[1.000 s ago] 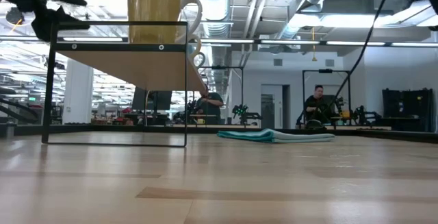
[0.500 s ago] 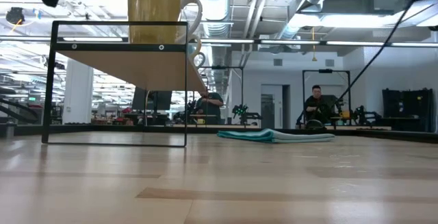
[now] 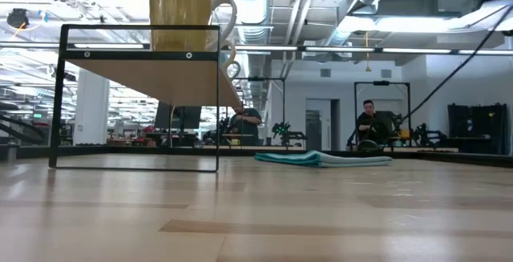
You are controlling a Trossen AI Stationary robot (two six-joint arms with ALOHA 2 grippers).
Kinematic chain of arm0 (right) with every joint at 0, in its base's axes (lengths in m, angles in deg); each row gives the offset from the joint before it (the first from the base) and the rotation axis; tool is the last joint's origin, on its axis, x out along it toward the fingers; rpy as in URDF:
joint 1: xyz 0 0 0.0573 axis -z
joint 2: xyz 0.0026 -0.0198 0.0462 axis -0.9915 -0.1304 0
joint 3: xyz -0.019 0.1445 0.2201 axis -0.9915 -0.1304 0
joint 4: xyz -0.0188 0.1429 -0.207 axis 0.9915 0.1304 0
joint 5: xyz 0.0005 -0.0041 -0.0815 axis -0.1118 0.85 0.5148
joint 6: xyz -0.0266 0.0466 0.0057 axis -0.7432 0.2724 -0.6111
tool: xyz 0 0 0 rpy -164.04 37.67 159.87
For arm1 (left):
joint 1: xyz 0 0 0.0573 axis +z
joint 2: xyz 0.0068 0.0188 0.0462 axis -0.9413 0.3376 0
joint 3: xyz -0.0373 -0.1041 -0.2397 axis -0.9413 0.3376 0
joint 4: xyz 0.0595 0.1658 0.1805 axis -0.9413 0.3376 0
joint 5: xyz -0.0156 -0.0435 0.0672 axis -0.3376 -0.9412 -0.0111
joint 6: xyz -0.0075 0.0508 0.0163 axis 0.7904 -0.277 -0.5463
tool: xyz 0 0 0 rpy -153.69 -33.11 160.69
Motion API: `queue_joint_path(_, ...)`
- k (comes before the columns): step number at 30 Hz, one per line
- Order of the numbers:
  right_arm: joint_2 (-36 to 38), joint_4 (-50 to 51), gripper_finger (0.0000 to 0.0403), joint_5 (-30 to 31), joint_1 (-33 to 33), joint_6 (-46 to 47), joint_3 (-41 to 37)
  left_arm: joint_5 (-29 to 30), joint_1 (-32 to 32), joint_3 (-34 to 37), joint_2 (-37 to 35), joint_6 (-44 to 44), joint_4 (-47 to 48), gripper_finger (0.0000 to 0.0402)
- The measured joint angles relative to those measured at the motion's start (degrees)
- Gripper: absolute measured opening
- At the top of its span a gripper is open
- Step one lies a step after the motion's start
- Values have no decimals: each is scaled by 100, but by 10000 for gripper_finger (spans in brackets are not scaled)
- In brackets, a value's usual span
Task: Stack small to large cups/mugs on shelf
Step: Return to Home Position
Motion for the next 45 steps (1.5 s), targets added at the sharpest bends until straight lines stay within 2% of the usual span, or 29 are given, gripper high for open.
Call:
queue_joint_path(4,896,-1110,23,-163,271,-7,-1735,179,0,0,0,-1,1,265)
queue_joint_path(8,2066,-2864,23,-670,550,9,-3909,155,0,0,-4,4,105,265)
queue_joint_path(13,3427,-4905,23,-1375,774,449,-6281,52,-1,193,-253,108,218,265)
queue_joint_path(19,4678,-6454,27,-1501,840,1152,-8219,71,0,674,-1002,236,228,265)
queue_joint_path(21,5016,-6950,26,-1516,839,1309,-8717,178,1,744,-991,262,254,265)
queue_joint_path(27,5960,-7902,23,-1508,853,1690,-9840,34,-24,763,-986,243,333,265)
queue_joint_path(32,6498,-7994,24,-1506,851,2027,-10441,3,-26,775,-977,279,330,265)
queue_joint_path(41,6861,-7990,25,-1099,886,1889,-10779,39,-24,898,-981,453,344,265)
queue_joint_path(45,6837,-7966,28,-1047,884,1635,-10784,-501,-40,948,-981,222,183,265)
